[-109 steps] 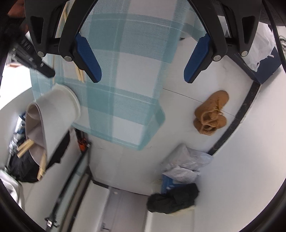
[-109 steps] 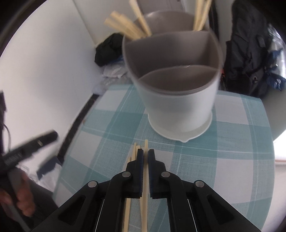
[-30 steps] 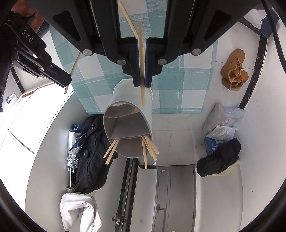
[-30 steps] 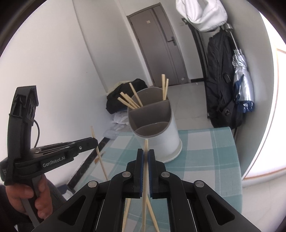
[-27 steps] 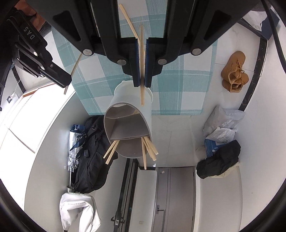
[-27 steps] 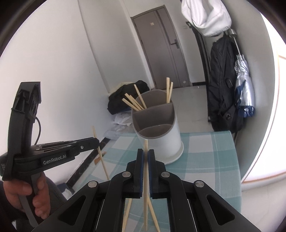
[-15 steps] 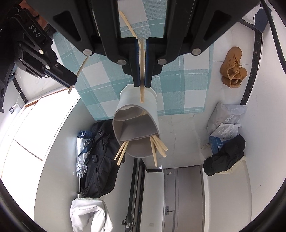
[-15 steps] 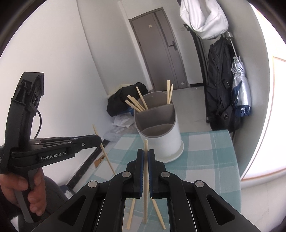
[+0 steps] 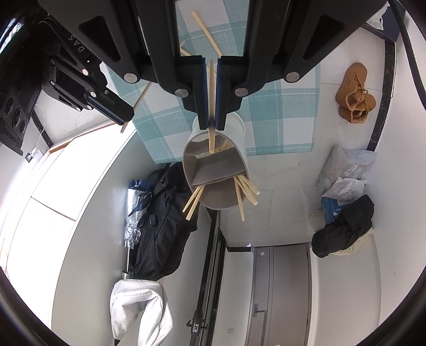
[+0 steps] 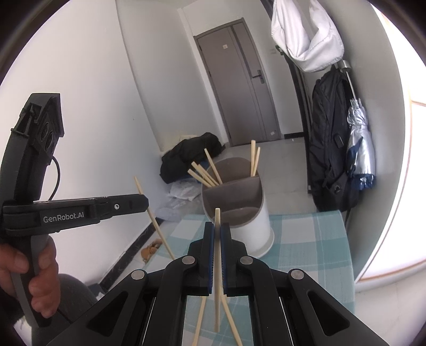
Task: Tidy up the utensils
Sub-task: 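Lower the held chopstick into the white holder with the right gripper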
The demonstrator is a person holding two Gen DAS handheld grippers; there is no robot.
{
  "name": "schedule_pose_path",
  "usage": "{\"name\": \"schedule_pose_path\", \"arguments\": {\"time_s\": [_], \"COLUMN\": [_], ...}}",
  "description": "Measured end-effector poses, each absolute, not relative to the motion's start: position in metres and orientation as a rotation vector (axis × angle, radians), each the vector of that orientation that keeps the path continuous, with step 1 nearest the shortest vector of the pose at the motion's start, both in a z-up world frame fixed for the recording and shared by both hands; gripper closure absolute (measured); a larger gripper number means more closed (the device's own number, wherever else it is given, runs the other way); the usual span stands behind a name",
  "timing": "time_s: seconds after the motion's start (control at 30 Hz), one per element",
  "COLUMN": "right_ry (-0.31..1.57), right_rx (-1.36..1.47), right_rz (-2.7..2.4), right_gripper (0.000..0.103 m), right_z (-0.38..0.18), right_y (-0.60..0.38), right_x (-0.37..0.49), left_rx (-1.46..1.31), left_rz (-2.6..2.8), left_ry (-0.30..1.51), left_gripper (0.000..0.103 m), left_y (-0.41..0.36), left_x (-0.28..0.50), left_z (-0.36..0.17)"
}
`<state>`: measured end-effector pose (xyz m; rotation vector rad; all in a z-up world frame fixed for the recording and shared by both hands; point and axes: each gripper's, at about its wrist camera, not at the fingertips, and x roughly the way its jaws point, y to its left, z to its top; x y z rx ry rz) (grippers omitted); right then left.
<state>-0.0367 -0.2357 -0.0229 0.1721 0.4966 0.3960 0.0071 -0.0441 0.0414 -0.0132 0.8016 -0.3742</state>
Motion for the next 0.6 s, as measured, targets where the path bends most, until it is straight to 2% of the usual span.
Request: {"name": "schedule_pose_path", "arguments": {"time_s": [0.6], "right_ry": [0.369], "right_rx": [0.071], "right_rz": [0.404], "right_gripper": [0.099], "right_z": [0.083], "right_y": [-0.232], "right_x": [0.023], "left_rx": [-0.178], "left_rz": [-0.417], "left_ry": [0.727], "left_gripper": [0.102], "left_y": [-0.035], "left_x": [0.063], "left_z": [0.120]}}
